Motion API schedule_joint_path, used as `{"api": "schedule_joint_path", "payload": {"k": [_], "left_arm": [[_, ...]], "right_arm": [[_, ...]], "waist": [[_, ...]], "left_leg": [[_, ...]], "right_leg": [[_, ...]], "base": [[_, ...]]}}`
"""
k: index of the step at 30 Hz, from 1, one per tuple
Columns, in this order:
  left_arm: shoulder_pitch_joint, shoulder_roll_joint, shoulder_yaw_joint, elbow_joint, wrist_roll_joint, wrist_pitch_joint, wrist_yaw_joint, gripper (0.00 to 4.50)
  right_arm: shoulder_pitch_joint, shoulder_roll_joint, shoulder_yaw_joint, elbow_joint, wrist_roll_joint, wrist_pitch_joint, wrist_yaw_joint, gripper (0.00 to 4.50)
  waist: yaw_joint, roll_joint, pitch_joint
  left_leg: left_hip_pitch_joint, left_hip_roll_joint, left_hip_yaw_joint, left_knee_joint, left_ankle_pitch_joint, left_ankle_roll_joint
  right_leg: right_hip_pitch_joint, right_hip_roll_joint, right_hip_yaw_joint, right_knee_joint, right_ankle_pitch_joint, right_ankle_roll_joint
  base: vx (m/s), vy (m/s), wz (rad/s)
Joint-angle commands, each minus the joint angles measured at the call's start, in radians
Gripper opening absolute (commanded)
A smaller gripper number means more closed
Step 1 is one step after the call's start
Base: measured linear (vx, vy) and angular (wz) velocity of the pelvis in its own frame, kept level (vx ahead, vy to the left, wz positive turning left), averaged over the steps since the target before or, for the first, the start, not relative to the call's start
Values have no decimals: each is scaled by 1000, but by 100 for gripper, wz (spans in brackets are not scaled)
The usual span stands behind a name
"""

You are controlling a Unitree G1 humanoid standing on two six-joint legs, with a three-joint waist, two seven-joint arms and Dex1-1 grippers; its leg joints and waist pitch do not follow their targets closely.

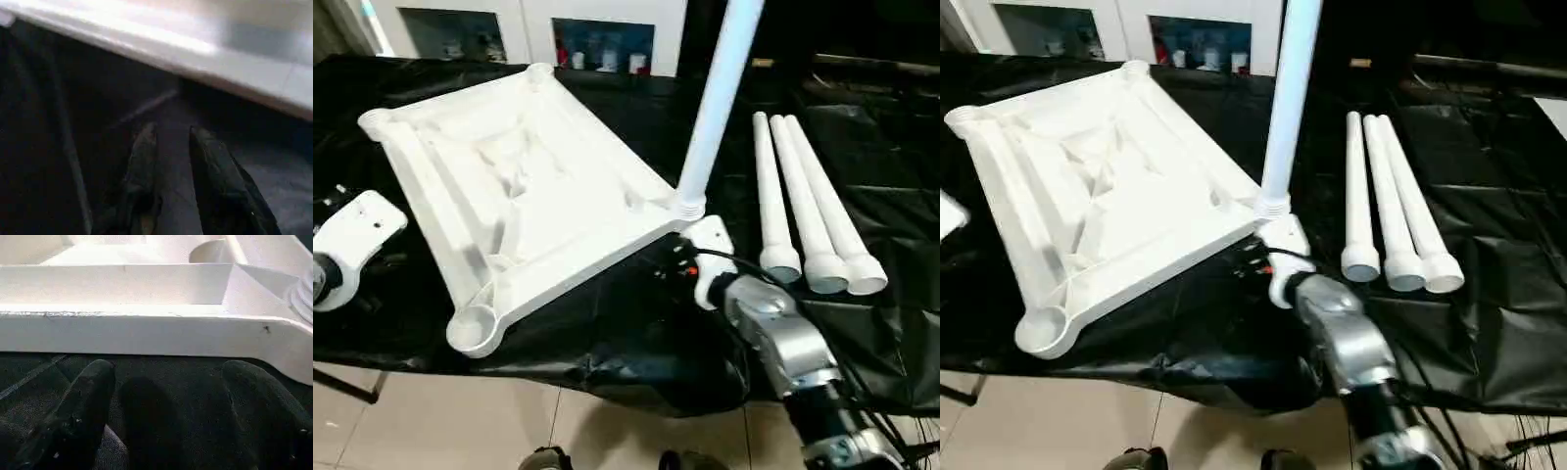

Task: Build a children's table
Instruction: Rotate table base

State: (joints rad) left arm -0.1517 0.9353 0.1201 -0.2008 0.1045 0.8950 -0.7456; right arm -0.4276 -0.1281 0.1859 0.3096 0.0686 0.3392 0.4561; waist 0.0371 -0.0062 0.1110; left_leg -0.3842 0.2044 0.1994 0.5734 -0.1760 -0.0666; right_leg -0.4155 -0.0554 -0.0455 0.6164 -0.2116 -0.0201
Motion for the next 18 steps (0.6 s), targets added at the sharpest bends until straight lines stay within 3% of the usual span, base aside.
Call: {"api": "schedule_joint_path", "payload": {"k": [1, 6, 13, 18], "left_arm": [[19, -18, -15, -8, -29, -5, -12, 118], [33, -56, -64, -24, -59, -5, -34, 118], [44, -63, -139, -92, -94, 26, -78, 118], [25, -108, -183, -157, -141, 49, -96, 118]], "right_arm": [[-10, 7, 3, 49, -10, -23, -5, 374], [-28, 30, 8, 136, 9, -86, 40, 374], [-71, 59, 23, 262, 1, -160, 92, 374], [-114, 78, 20, 349, -14, -212, 87, 374]], "waist": [[0, 17, -63], [0, 20, -68], [-2, 18, -62], [-2, 18, -64]], "left_leg": [[22, 21, -15, -56, -25, 40], [22, 22, -16, -53, -30, 51], [23, 26, -16, -54, -111, 38], [23, 27, -16, -55, -125, 23]], "right_leg": [[55, -63, 50, -43, 137, -250], [56, -65, 50, -40, 157, -269], [55, -69, 52, -51, 15, -265], [52, -69, 53, -52, -27, -262]], "base": [[0, 0, 0], [0, 0, 0], [0, 0, 0], [0, 0, 0]]}}
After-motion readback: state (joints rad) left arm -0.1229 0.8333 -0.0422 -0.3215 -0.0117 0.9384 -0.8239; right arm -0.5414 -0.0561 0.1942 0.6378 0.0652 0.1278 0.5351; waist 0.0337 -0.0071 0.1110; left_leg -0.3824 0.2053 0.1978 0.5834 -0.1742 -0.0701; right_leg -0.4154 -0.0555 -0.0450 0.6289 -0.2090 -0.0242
